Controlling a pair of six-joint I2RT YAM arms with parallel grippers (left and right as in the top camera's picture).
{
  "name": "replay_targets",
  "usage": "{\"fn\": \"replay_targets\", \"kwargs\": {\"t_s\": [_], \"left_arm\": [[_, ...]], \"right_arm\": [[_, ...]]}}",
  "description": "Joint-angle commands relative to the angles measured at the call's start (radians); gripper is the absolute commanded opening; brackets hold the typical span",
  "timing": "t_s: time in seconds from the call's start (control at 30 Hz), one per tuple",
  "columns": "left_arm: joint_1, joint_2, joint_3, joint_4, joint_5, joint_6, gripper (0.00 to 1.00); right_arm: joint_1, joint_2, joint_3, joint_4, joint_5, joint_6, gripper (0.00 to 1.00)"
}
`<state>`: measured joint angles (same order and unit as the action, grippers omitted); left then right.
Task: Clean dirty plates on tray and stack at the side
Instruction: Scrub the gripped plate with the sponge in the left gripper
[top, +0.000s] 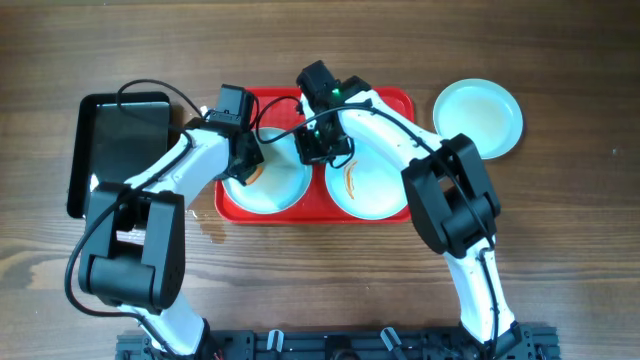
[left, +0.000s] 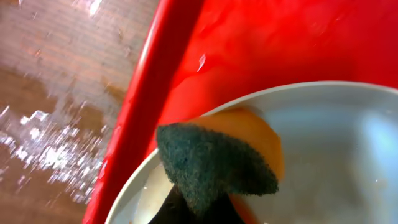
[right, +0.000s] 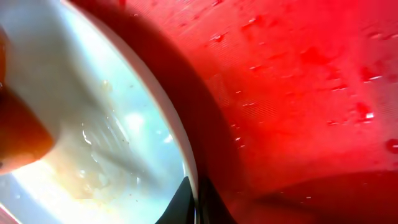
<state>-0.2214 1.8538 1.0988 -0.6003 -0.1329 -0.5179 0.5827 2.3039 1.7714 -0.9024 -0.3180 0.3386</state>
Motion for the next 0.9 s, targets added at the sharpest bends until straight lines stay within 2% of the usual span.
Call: {"fn": "replay_targets", "kwargs": {"t_s": [0.0,0.17,0.33,0.53,0.87], "left_arm": [[-0.005,0.004,-0.036,-0.098,-0.012,0.016,0.04],[-0.079,-0.129,-0.036,-0.146,0.153,0.017,0.04],[-0.158,-0.221,-0.036,-0.167,0.171,0.016,0.04],[-0.189,-0.200,-0.037,-0.124,0.170,0.004,0.04],[-0.152,-0.124,-0.037,-0.016,0.158,0.005,0.04]], "right_arm": [[0.000,0.029,-0.020,-0.014,0.051,0.010,0.04],[0.000,0.029,-0.020,-0.014,0.063,0.056,0.04],[0.000,0.029,-0.020,-0.014,0.063,0.057,0.04],[0.000,0.029,-0.020,-0.013,0.062,0.057,0.04],[0.000,0.029,-0.020,-0.015,0.062,0.056,0.04]]}}
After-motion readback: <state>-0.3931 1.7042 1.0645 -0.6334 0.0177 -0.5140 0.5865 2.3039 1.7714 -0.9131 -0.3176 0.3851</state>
